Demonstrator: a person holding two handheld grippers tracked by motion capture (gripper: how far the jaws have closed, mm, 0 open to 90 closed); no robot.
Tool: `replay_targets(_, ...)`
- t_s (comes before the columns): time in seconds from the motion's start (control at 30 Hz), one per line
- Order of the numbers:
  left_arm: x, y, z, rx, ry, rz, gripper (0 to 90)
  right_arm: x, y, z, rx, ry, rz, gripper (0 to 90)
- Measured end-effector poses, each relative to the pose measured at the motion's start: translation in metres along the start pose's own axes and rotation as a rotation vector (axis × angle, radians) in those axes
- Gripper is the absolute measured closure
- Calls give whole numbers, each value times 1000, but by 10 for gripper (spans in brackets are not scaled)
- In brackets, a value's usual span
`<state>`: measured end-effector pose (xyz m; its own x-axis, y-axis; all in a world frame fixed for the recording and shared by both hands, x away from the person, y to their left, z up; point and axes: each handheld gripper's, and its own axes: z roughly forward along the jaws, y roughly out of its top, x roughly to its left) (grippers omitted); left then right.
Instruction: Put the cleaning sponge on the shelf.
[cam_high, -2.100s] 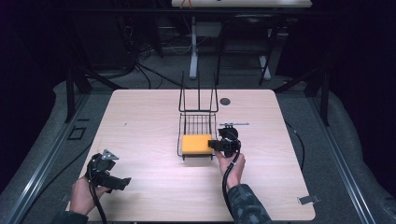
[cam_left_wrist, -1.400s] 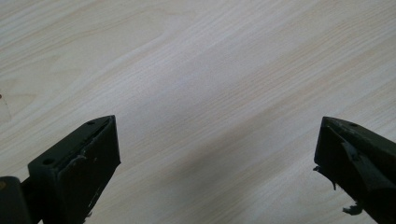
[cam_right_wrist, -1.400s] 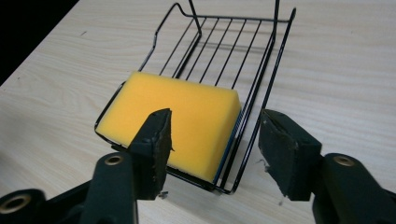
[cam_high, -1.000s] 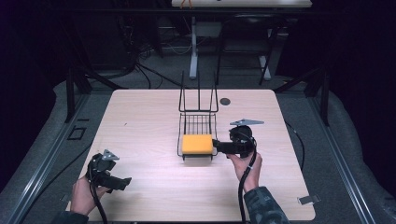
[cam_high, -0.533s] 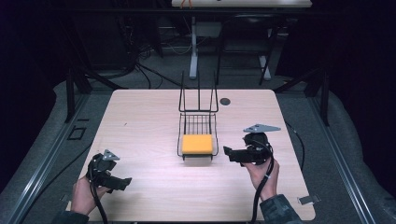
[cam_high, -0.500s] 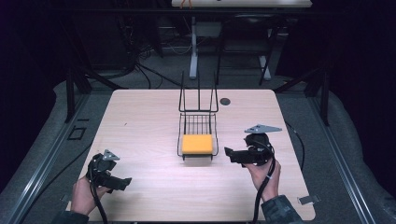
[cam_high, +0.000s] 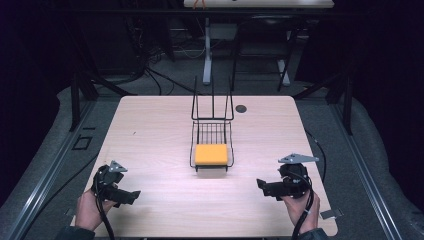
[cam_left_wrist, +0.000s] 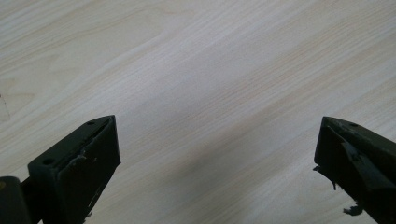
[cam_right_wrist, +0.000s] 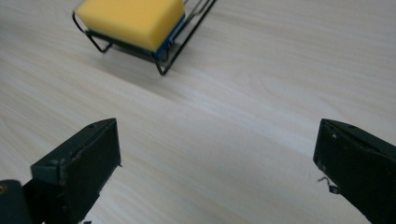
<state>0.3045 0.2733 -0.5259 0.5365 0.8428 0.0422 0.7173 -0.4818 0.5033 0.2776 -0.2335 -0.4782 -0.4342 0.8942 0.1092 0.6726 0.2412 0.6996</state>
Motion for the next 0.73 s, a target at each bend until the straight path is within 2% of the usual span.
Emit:
replay_targets(0.03,0,0,0,3,0,1,4,-1,-5,1,7,1,6,3)
replay_targets(0.07,-1,0,1,2,-2,2,4,-2,-14,4,44,-1,13,1)
replay_targets(0.1,-1,0,1,3,-3,3,4,-2,-14,4,44,-1,13,1)
replay_targets(0.27,-2,1,2,8,-6,11,5,-6,-34,15,117,-15,1,2)
replay_targets(0.47,-3,3,4,12,-6,22,4,-10,-42,18,134,6,2,34)
replay_targets(0.63,-6,5,6,23,-12,39,5,-11,-46,23,181,6,-8,59)
replay_targets(0.73,-7,5,6,22,-18,47,4,-13,-47,24,180,5,-15,65)
